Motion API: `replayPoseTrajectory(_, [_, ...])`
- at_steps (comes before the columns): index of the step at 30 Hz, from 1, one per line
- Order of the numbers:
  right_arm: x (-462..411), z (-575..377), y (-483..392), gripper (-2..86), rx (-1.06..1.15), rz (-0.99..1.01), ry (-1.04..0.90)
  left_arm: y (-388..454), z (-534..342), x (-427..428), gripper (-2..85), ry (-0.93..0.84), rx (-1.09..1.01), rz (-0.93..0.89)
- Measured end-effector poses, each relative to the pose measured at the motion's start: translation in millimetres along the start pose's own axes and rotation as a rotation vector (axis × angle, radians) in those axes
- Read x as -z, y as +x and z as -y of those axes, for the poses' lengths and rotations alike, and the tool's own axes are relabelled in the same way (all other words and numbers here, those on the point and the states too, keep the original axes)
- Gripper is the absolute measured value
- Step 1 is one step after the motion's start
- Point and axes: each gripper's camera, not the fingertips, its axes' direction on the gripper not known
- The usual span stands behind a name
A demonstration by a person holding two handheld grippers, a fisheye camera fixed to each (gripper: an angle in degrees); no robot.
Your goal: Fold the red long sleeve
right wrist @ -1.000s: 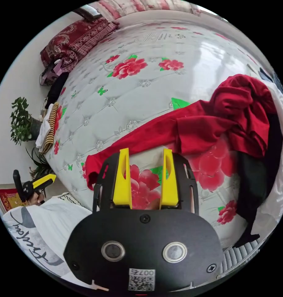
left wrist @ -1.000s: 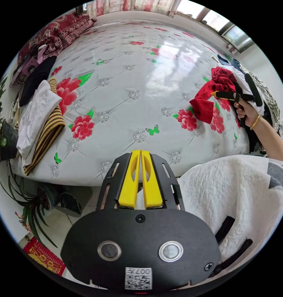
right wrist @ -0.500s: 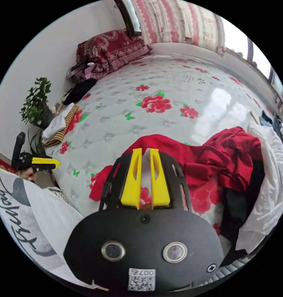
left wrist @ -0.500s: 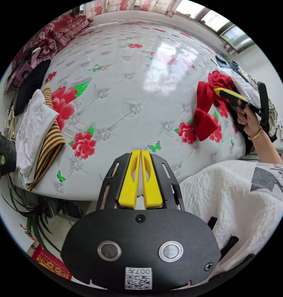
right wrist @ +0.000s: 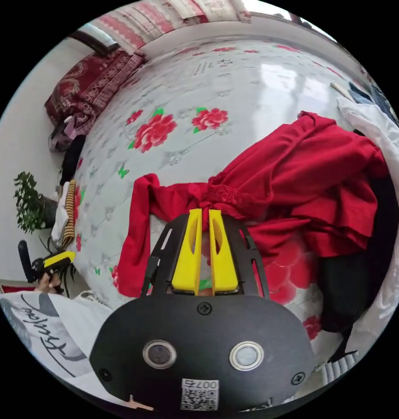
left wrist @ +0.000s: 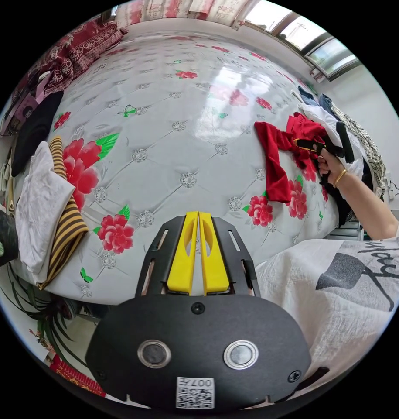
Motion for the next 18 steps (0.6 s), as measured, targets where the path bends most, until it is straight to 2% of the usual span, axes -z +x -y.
replayPoseTrajectory(2, [-16, -39, -42, 1.0, 0.255, 0.080, -0.143, -3, 3, -4, -1.0, -0.004, -0.011, -0.013])
replayPoseTrajectory(4, [-28, -80, -64, 1.0, 0.402, 0.122, -0.307, -3, 7, -8, -1.0, -0.010, -0.033, -0.023])
replayPoseTrajectory(6, [-22, -121, -69, 1.1, 0.469, 0.118, -0.338, -1, 9, -9, -0.9, -0.005, -0.056, -0.039])
replayPoseTrajectory(9, [5, -158, -30, 1.7, 0.222, 0.127, -0.319, 4, 10, -12, -0.9, -0.004, -0.113, -0.062])
replayPoseTrajectory(11, [43, -185, -3, 2.5, 0.058, 0.068, -0.169, 8, 11, -13, -0.7, 0.002, -0.159, -0.067])
replayPoseTrajectory(14, [83, -205, 10, 3.7, -0.062, -0.048, 0.049, 15, 20, -16, 0.2, 0.011, -0.242, -0.093])
replayPoseTrajectory(18, [80, -200, -3, 5.3, -0.089, -0.040, 0.156, 24, 63, -23, 5.6, 0.020, -0.320, -0.184])
